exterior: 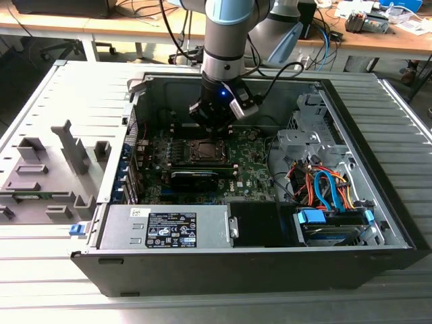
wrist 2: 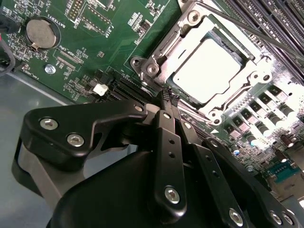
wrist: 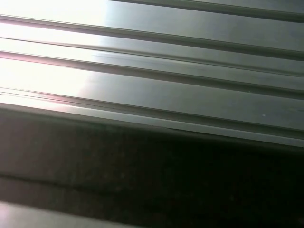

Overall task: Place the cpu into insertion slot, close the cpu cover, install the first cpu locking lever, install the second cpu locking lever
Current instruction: 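Install the first cpu locking lever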

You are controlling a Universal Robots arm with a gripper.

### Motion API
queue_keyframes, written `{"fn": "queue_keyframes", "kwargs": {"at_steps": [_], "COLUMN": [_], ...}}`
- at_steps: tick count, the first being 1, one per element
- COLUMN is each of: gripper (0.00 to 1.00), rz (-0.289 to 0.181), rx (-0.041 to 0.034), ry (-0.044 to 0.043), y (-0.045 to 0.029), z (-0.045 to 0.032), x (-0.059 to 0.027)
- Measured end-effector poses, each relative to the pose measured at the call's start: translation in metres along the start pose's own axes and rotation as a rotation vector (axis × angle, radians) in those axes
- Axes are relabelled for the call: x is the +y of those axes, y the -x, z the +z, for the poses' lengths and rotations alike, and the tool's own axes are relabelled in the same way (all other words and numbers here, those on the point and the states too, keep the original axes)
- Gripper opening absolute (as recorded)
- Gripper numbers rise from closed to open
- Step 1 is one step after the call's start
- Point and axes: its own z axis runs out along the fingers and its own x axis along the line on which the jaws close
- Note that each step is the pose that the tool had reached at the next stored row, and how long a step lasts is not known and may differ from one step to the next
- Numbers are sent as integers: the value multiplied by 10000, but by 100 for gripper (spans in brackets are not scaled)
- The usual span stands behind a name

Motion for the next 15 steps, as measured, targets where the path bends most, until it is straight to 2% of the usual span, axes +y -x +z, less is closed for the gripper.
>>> {"fn": "queue_keyframes", "kwargs": {"at_steps": [7,15], "gripper": [11,11], "rz": [1,2], "rx": [5,9], "ry": [-24,-49], "y": [31,33], "z": [29,45], "x": [-5,-7]}}
